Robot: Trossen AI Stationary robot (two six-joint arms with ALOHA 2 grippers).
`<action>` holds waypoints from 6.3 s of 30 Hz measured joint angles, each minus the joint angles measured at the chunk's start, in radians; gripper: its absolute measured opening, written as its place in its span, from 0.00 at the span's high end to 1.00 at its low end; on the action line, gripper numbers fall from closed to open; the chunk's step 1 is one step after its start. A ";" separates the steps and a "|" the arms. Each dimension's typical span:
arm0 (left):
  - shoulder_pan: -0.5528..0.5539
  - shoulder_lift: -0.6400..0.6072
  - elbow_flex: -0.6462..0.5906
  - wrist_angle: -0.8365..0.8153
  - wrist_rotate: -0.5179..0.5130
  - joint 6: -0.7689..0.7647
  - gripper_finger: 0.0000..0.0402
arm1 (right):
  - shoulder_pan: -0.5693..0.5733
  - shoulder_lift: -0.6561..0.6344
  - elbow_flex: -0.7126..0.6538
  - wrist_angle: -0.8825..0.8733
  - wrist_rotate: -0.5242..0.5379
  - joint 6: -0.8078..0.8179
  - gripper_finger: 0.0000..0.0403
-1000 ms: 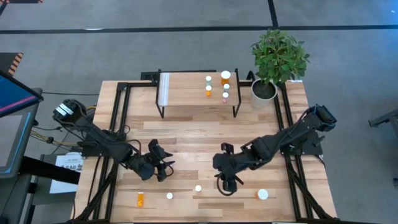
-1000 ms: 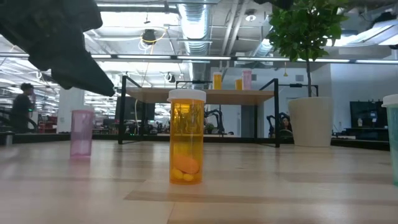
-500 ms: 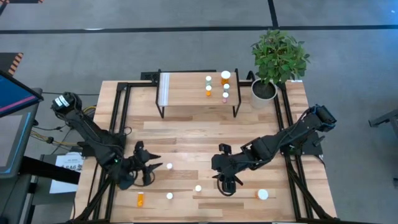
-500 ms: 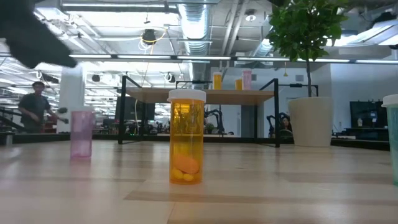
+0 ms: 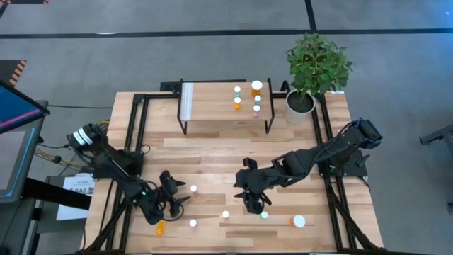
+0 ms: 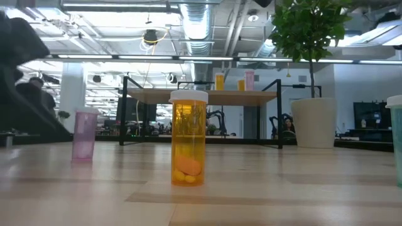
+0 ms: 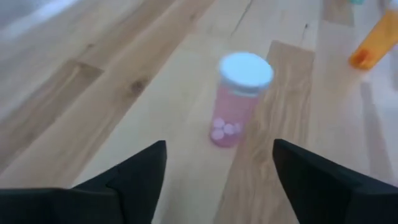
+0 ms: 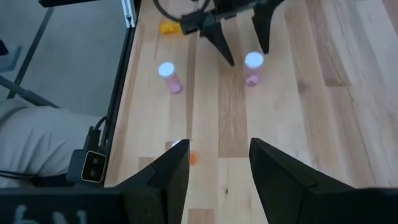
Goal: Pick and place medicine bottles onto shelf by color
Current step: Put the top small purple pill bottle on the shelf
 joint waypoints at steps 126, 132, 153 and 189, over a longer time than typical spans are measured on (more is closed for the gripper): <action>0.504 -0.158 0.309 0.127 0.608 0.615 0.76 | -0.137 0.020 0.031 0.154 -0.105 -0.084 0.35; 0.504 -0.158 0.309 0.133 0.614 0.629 0.76 | -0.150 0.031 0.031 0.152 -0.116 -0.089 0.35; 0.510 -0.122 0.404 0.039 0.616 0.701 0.76 | -0.167 0.085 0.049 0.158 -0.166 -0.050 0.35; 0.510 -0.123 0.403 0.071 0.625 0.701 0.76 | -0.169 0.083 0.050 0.172 -0.130 -0.069 0.69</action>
